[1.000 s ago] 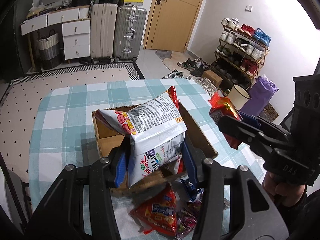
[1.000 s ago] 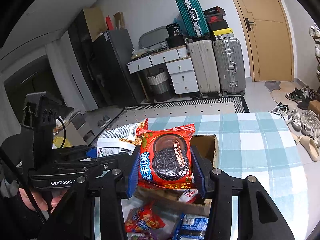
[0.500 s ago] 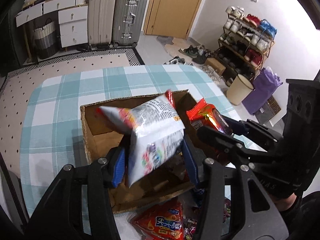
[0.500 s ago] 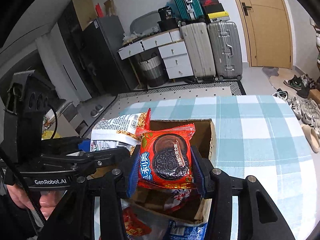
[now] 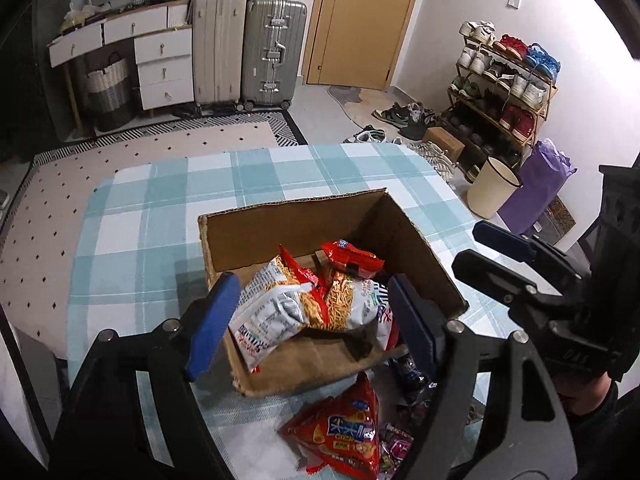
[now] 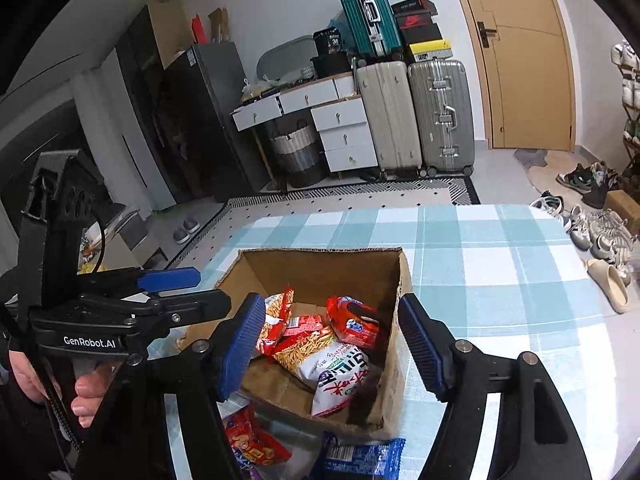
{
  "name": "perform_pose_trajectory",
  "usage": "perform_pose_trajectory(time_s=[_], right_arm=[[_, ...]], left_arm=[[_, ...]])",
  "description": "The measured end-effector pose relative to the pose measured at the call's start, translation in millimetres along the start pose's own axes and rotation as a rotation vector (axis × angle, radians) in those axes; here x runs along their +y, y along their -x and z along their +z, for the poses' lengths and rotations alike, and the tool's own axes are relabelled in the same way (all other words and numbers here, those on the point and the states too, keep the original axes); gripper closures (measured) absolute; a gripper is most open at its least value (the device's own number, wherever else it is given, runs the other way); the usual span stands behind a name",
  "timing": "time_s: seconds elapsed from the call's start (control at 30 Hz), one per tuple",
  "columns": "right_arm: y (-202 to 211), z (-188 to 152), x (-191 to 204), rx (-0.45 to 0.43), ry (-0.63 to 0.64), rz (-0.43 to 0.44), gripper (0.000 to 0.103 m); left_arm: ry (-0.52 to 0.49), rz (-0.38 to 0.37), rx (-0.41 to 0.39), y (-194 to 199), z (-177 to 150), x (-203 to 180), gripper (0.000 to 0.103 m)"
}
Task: Organize snacks
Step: 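Open both grippers to drop the packets into the box, then move both tools back toward the remaining snacks on the table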
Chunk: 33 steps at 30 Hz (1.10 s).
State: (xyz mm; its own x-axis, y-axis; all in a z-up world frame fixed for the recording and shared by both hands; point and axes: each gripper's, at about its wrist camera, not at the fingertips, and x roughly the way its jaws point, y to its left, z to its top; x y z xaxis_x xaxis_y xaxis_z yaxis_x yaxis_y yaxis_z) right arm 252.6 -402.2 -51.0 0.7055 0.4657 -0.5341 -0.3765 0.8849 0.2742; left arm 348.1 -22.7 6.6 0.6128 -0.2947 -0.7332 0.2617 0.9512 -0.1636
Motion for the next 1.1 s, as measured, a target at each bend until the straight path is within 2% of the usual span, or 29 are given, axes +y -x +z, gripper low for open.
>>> perform_pose_trajectory(time_s=[0.23,0.53,0.7,0.77,0.87,1.1], right_arm=[[34.5,0.0,19.5,-0.043,0.03,-0.003,0.032],[79.5,-7.3,43.6,-0.093,0.073,-0.007,0.024],[102.4,-16.9,51.4,-0.118,0.073,-0.013,0.019],[110.1,-21.2,54.3,-0.124,0.078,-0.017,0.018],[121.5,-29.3,58.2,-0.132,0.082,-0.022,0.016],[148.8,-52.0,68.2,-0.153,0.096,-0.036,0.012]], left_arm=[[-0.022,0.029,-0.059,38.3,-13.4,-10.6,0.023],[-0.024,0.057,-0.101,83.7,-35.7,-22.7,0.017],[-0.012,0.064,-0.123,104.2,-52.2,-27.7,0.014],[-0.012,0.069,-0.13,112.3,-58.6,-30.2,0.007],[-0.008,0.075,-0.148,122.5,-67.4,-33.1,0.002],[0.018,0.092,-0.161,138.0,-95.0,-37.7,0.001]])
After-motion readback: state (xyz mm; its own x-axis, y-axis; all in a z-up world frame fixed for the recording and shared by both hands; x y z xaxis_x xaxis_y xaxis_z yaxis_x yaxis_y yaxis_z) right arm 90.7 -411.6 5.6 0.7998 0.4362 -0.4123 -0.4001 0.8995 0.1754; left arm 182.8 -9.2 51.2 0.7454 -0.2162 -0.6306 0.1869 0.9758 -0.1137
